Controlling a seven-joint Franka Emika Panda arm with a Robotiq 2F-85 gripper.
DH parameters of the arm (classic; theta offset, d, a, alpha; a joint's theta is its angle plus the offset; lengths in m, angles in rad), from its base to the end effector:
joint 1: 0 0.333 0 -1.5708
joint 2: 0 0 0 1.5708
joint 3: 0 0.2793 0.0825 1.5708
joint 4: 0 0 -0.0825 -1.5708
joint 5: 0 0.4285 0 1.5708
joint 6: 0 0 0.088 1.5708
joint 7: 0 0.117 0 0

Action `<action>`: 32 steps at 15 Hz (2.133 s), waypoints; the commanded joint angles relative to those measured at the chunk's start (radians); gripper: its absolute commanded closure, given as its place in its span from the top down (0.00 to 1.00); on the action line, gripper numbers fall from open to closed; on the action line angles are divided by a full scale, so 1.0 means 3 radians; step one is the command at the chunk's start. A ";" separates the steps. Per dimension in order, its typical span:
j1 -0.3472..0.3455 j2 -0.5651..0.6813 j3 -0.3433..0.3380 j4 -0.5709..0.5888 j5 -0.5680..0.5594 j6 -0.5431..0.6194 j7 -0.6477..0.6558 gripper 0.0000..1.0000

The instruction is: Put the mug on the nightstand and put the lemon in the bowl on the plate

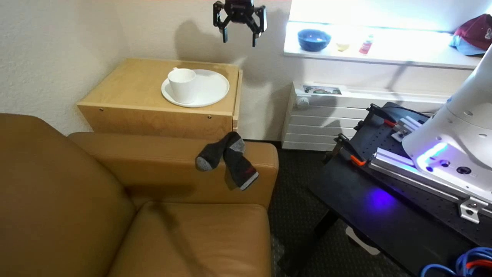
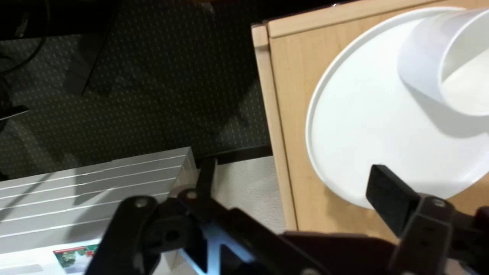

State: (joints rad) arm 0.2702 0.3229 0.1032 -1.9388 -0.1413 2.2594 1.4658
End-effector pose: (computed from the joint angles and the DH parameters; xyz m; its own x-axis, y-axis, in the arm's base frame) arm 0.5958 0.2276 0.2462 0.5325 -0.8431 0.0756 -0.8459 -0.5333 0.0106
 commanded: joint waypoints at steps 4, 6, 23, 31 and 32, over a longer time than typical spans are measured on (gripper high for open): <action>0.0272 0.0452 0.0013 0.0470 0.0012 -0.0027 -0.0093 1.00; 0.0314 0.0523 0.0013 0.0533 0.0016 -0.0025 -0.0092 1.00; 0.0323 0.1611 -0.0053 0.1485 0.0368 0.0575 -0.0182 1.00; 0.0372 0.1636 -0.0128 0.1455 0.0385 0.0378 -0.0123 1.00; 0.0390 0.1648 -0.0150 0.1457 0.0377 0.0347 -0.0084 1.00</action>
State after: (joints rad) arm 0.3732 0.7962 0.0780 -1.5230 -0.0502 2.4111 1.4429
